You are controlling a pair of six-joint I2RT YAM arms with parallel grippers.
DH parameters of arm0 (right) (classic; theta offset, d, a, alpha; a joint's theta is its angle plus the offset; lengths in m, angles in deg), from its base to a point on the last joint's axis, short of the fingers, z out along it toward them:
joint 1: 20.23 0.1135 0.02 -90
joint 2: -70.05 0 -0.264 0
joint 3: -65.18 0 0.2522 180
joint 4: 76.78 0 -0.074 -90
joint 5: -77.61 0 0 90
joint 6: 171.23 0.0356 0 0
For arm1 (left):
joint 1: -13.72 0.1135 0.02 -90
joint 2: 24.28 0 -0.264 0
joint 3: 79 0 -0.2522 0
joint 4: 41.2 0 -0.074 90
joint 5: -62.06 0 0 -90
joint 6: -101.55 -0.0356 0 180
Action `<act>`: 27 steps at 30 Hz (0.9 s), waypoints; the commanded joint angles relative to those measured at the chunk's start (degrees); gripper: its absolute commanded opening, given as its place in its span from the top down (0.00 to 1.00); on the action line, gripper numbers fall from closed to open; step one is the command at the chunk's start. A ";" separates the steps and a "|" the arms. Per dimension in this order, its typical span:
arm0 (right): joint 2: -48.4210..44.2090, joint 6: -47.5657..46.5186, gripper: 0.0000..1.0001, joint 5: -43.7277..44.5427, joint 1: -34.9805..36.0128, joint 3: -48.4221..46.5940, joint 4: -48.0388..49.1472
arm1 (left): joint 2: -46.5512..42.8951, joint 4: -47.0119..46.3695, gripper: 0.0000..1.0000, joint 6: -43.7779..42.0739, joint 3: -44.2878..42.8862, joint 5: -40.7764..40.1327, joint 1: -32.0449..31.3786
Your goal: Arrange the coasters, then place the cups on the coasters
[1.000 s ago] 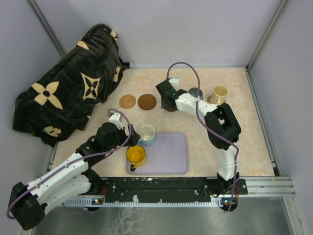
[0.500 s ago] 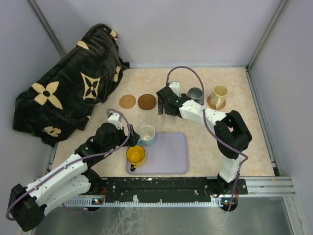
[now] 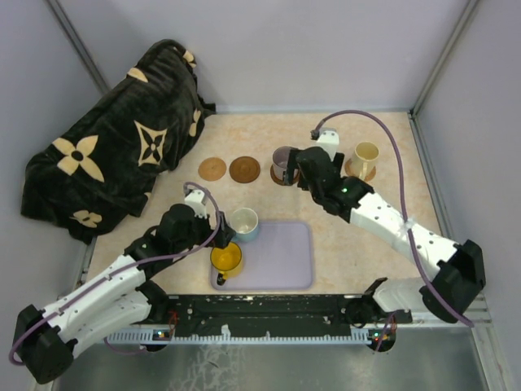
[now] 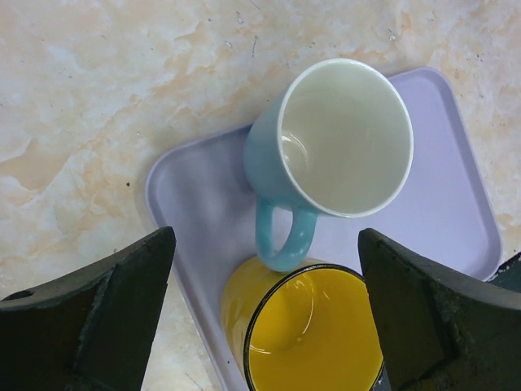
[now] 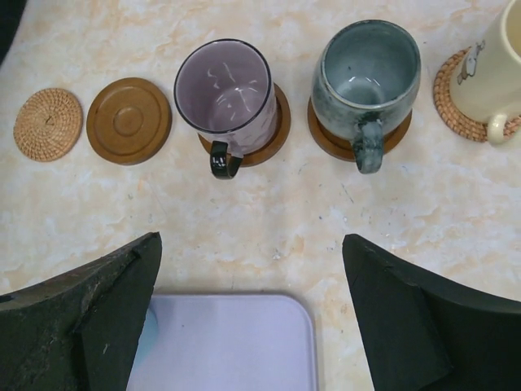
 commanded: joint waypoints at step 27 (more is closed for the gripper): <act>-15.39 4.36 0.06 3.03 0.17 9.66 -2.38 | 19.81 -6.97 0.53 -5.49 -4.85 3.23 -2.42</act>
